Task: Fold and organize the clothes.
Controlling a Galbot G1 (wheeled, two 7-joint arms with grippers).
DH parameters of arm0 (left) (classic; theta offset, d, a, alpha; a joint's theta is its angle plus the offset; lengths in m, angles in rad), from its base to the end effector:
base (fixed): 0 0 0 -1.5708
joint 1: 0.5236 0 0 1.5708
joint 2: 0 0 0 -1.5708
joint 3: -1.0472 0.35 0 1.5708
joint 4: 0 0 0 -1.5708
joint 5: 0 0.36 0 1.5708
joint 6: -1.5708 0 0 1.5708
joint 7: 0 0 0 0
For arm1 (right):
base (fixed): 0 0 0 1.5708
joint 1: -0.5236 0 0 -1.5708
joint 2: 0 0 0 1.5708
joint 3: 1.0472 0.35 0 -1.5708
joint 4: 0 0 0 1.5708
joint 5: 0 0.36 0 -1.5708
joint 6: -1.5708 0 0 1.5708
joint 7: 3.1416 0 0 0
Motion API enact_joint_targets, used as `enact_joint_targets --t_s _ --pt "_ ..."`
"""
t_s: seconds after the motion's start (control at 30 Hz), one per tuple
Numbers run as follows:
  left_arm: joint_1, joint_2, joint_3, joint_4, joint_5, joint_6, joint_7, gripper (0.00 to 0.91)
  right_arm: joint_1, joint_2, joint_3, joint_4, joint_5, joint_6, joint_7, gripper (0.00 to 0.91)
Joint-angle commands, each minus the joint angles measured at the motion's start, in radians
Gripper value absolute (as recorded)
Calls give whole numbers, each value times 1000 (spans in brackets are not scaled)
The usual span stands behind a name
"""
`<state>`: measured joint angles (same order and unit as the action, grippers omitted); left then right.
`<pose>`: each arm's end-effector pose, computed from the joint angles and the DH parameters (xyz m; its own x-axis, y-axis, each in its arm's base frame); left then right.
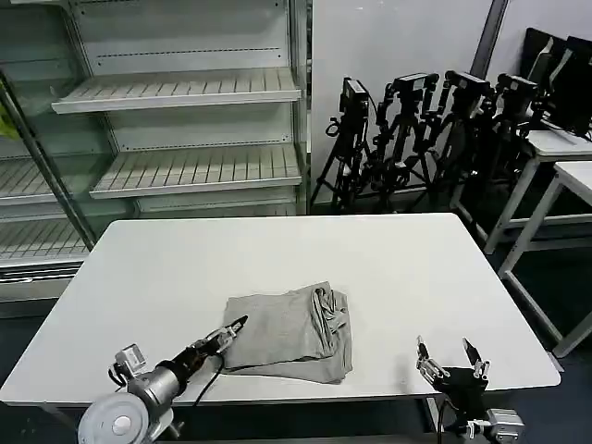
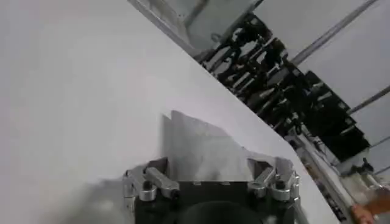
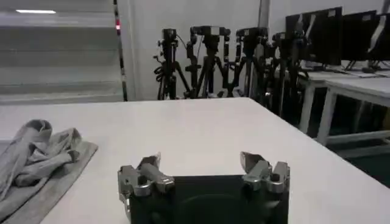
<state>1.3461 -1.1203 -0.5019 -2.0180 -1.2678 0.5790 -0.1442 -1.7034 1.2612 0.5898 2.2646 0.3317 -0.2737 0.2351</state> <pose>0.2577 0.0783 -0.2657 -0.7875 0.4824 0.3835 0.0973 0.7119 -0.6955 0.1526 -0.0539 -0.2545 -0.9654 0.0800 0.2482 0.0796 0.9968 -0.0117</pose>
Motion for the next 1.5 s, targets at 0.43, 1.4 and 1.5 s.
enact_joint_targets --t_s 0.43,1.4,1.5 --pt "-53 -32 56 38 -10 0 4 40 -24 18 6 26 -8 0 2 907" --pt "92 196 -515 7 23 1 75 40 5 10 10 24 20 12 1 907" --pt "111 258 -625 26 82 1 158 40 18 2 7 19 30 12 1 907"
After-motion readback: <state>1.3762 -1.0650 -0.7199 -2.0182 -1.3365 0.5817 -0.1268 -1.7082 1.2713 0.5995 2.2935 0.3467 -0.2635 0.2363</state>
